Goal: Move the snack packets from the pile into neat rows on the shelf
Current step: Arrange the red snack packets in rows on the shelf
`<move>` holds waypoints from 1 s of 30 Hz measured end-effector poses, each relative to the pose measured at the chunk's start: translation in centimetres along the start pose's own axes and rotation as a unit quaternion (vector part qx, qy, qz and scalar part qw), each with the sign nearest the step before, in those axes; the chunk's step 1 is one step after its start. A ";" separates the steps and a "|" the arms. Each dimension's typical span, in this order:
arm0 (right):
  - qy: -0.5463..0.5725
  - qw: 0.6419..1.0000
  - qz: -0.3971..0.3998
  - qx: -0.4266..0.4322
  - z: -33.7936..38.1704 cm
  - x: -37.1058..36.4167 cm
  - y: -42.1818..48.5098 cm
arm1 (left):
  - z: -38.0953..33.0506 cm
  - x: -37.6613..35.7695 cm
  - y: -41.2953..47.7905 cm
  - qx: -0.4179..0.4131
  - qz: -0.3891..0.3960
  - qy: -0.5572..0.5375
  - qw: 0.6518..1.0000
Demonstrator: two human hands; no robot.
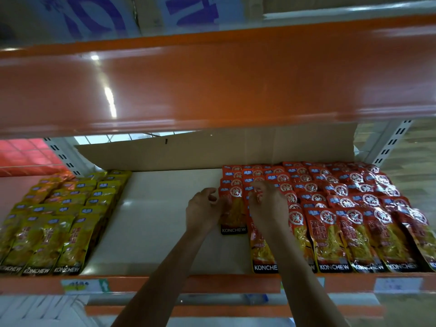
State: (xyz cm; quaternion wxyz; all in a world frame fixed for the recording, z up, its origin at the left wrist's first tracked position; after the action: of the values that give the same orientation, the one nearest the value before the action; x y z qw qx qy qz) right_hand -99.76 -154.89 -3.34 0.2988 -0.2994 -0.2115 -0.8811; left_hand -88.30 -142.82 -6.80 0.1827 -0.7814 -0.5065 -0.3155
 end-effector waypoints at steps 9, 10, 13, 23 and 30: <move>-0.048 0.993 0.028 0.102 4.3 -4.2 -2.8 | 2.5 3.5 -2.7 -0.092 -0.068 0.078 0.990; -0.050 0.992 0.040 0.112 5.1 -5.0 -3.4 | 3.0 4.2 -3.0 -0.096 -0.076 0.085 0.989; -0.039 0.989 0.078 0.121 7.4 -7.7 -5.0 | 5.1 6.8 -3.7 -0.099 -0.095 0.099 0.986; 0.017 0.974 0.122 0.189 20.6 -19.3 -14.0 | 16.6 22.1 -7.0 -0.078 -0.180 0.118 0.974; 0.039 0.961 0.165 0.219 29.5 -28.2 -21.2 | 25.9 32.3 -10.1 -0.050 -0.221 0.130 0.965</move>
State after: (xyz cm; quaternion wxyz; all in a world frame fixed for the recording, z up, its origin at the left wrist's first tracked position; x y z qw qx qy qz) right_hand -83.62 -111.85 -4.31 0.5060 -0.2227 -0.3352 -0.7629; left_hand -80.24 -101.09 -4.27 0.1328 -0.6105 -0.6222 -0.4717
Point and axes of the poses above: each hand's wrist, its own y-axis towards the middle knuckle, its own x-axis out of the back of the hand, z = x × y, the point moved 4 cm from there along y, towards the middle knuckle, and after that the axes turned 1 degree about -x, right-handed, at the moved point
